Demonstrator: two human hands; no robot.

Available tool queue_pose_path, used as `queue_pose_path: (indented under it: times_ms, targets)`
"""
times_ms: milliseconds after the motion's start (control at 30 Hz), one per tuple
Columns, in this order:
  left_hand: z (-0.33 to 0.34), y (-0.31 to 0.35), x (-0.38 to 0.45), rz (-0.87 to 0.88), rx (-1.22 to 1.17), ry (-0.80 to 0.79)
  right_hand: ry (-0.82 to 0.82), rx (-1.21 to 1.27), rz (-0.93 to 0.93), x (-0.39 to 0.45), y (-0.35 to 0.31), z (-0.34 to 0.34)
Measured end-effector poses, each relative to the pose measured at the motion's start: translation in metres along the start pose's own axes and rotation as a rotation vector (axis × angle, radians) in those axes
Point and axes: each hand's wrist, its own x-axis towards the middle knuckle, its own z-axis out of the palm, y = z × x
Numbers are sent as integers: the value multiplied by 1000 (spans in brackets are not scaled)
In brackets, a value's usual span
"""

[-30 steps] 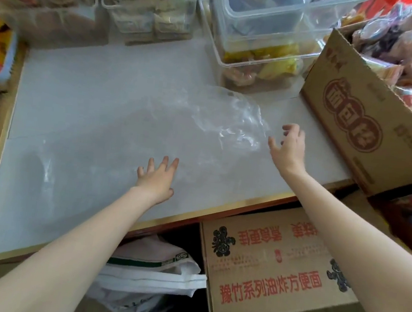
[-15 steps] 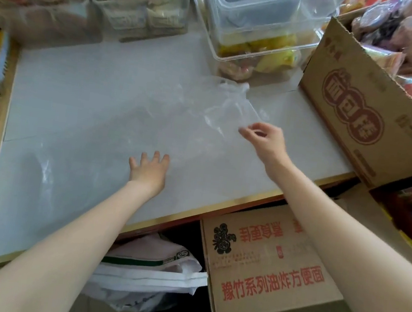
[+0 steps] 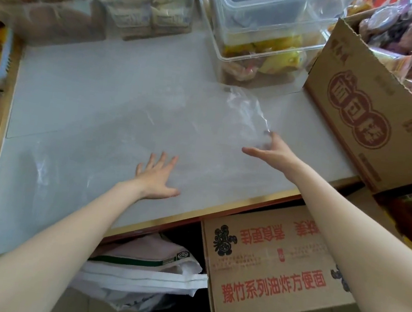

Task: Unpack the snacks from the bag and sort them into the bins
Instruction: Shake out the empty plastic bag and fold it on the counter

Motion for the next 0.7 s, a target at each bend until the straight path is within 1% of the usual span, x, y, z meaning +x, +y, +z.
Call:
queue_pose_path:
  times_ms: [33, 67, 100, 167, 200, 233, 267, 300, 333, 367, 400, 433, 467, 533, 567, 600, 633, 700]
  targets:
    - [-3, 8, 2, 20, -66, 24, -38, -25, 1, 0, -1, 7]
    - [-4, 15, 4, 27, -113, 33, -15, -27, -27, 1, -3, 14]
    - [-5, 21, 6, 27, -124, 23, 53, 9, -77, 1, -6, 20]
    - [-1, 27, 10, 15, -56, -23, 271, 137, -182, -1, -12, 24]
    - [2, 29, 11, 6, -17, -49, 366, 117, -190, -1, -8, 20]
    - [6, 29, 11, -2, 15, -77, 414, -31, -154, -2, 2, 16]
    - [11, 29, 10, -6, 46, -113, 391, -261, -63, -4, 17, 11]
    - [16, 31, 9, 1, 81, -159, 323, -476, 53, -8, 37, 5]
    - [20, 30, 7, 10, 112, -208, 250, -628, 160, -12, 54, 0]
    - [23, 30, 6, 26, 130, -244, 226, -700, 222, -15, 64, -5]
    - [24, 29, 5, 45, 130, -250, 251, -717, 222, -16, 65, -11]
    - [21, 27, 5, 69, 117, -221, 307, -723, 162, -14, 60, -14]
    - [16, 27, 7, 95, 95, -159, 369, -747, 72, -11, 49, -17]
    - [2, 29, 16, 132, 52, 31, 460, -789, -140, -2, 21, -11]
    - [-6, 31, 22, 130, 47, 126, 473, -804, -250, 4, 9, -2]
    - [-13, 33, 30, 112, 56, 194, 432, -824, -345, 11, -3, 11]
    - [-19, 35, 36, 84, 75, 219, 343, -861, -420, 19, -12, 26]
    - [-24, 37, 50, 36, 159, 172, 110, -992, -501, 37, -16, 59]
